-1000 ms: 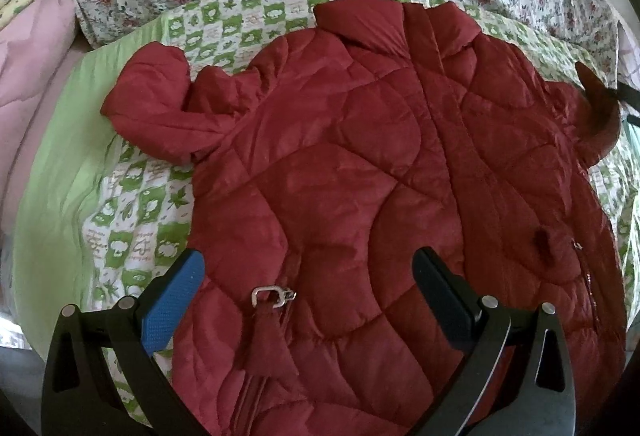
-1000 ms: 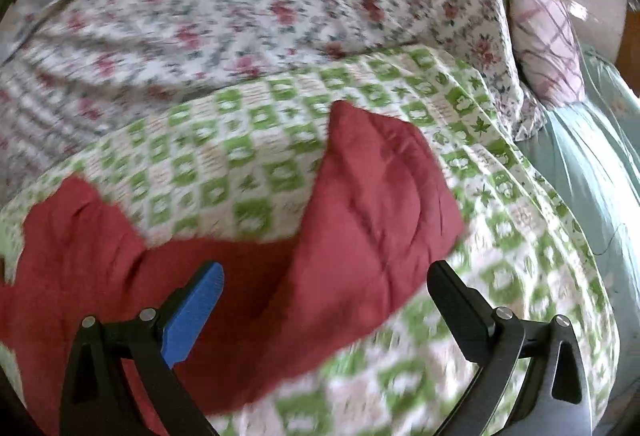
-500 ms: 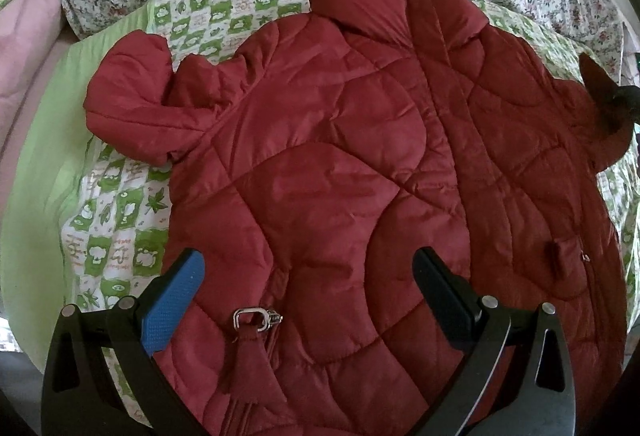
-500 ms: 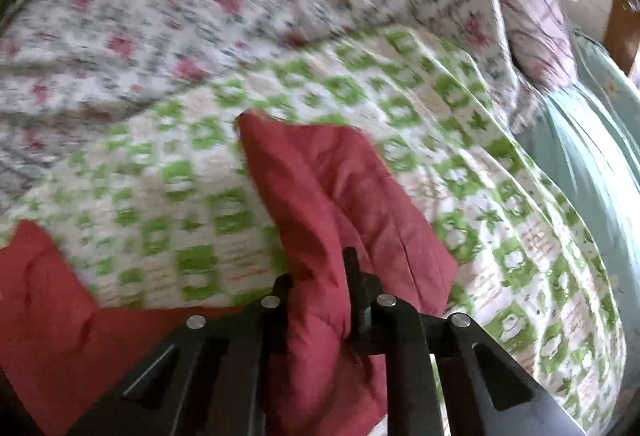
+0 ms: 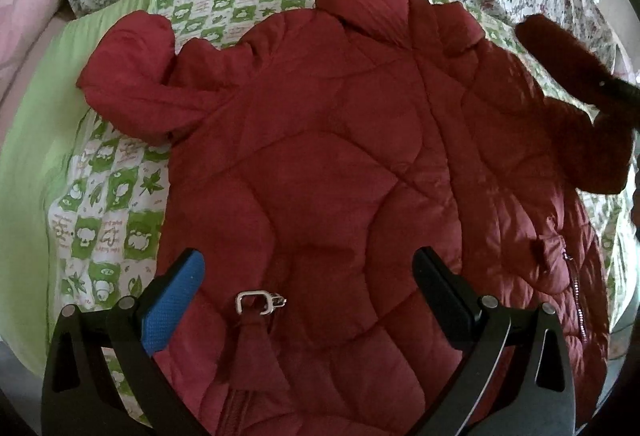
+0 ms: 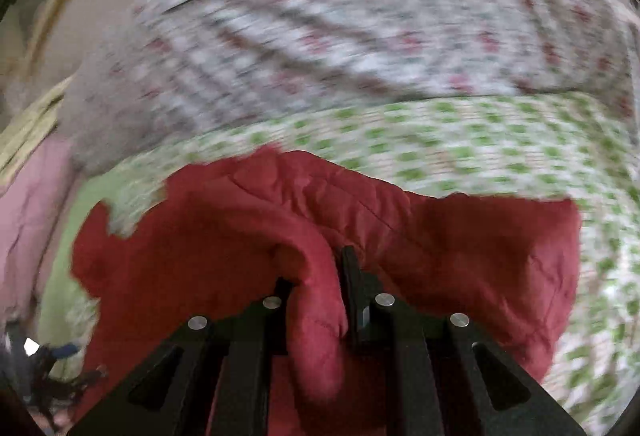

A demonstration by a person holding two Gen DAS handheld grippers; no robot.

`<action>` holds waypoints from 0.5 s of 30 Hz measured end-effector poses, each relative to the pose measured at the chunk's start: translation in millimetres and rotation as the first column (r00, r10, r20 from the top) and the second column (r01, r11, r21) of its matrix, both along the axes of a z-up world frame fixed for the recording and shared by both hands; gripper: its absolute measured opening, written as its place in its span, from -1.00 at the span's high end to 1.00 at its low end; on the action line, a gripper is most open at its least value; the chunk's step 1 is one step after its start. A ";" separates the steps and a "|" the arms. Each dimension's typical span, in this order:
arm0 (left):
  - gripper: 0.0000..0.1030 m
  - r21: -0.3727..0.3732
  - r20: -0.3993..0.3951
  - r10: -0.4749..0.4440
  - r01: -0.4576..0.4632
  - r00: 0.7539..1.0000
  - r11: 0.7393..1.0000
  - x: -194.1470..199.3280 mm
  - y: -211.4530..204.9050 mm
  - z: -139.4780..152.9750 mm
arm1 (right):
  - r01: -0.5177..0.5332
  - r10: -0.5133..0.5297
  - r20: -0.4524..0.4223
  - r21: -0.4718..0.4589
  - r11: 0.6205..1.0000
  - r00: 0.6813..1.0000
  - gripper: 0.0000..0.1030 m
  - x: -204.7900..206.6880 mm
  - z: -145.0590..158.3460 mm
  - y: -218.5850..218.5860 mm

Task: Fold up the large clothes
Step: 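Carry the grasped sleeve across the jacket body toward the left tool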

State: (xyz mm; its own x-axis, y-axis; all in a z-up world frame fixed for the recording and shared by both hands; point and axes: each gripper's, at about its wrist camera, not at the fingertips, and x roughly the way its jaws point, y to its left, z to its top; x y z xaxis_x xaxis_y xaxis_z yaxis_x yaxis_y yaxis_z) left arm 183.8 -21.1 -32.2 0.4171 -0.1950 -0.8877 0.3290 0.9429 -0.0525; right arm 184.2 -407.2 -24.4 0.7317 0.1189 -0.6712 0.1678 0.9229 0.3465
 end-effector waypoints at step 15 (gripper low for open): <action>-1.00 -0.271 -0.113 -0.066 0.033 0.991 0.962 28.4 38.9 3.7 | -0.424 0.410 -0.149 -0.081 0.902 0.900 0.62 16.0 -41.6 190.9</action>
